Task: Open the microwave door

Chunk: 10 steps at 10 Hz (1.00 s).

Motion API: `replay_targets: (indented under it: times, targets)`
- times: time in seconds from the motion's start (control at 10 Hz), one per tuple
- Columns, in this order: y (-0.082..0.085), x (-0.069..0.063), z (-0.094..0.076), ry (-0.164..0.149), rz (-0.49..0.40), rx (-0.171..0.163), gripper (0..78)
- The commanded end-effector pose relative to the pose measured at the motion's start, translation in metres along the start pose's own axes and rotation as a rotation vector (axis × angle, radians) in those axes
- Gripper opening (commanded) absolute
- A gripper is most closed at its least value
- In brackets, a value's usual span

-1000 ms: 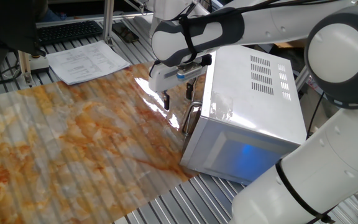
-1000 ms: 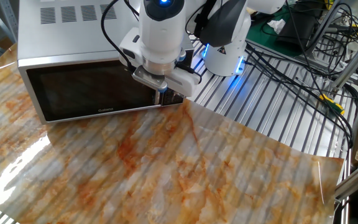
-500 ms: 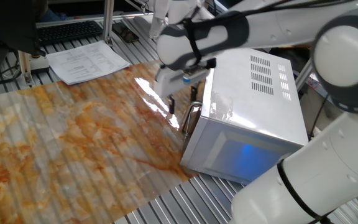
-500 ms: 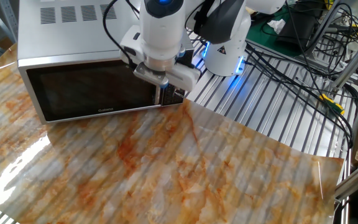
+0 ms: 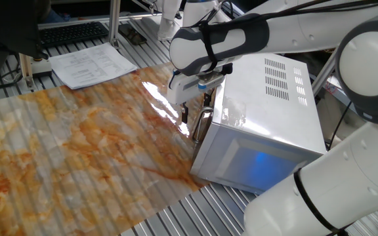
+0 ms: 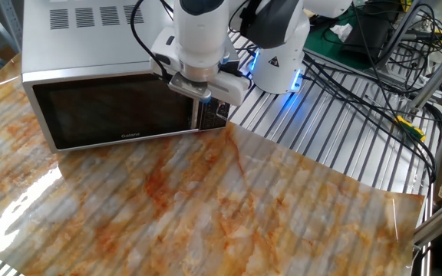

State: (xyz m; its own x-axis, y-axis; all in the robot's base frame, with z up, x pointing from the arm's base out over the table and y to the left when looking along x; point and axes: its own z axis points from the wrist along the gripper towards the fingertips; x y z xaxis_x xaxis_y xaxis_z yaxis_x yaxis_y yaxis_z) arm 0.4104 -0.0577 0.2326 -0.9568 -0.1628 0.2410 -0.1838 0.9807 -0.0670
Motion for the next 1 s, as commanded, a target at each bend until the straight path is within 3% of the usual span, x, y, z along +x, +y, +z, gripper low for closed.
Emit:
replay_targets:
  times: [0.1,0.4,0.6,1.0]
  targets:
    - [-0.003,0.008,0.012,0.033,0.018,-0.022,77.1]
    - [0.002,0.008,0.017,0.034,-0.056,-0.024,77.1]
    - [0.005,0.01,0.016,0.03,-0.06,-0.041,77.1]
    - [0.011,0.013,0.016,0.038,-0.046,-0.026,77.1]
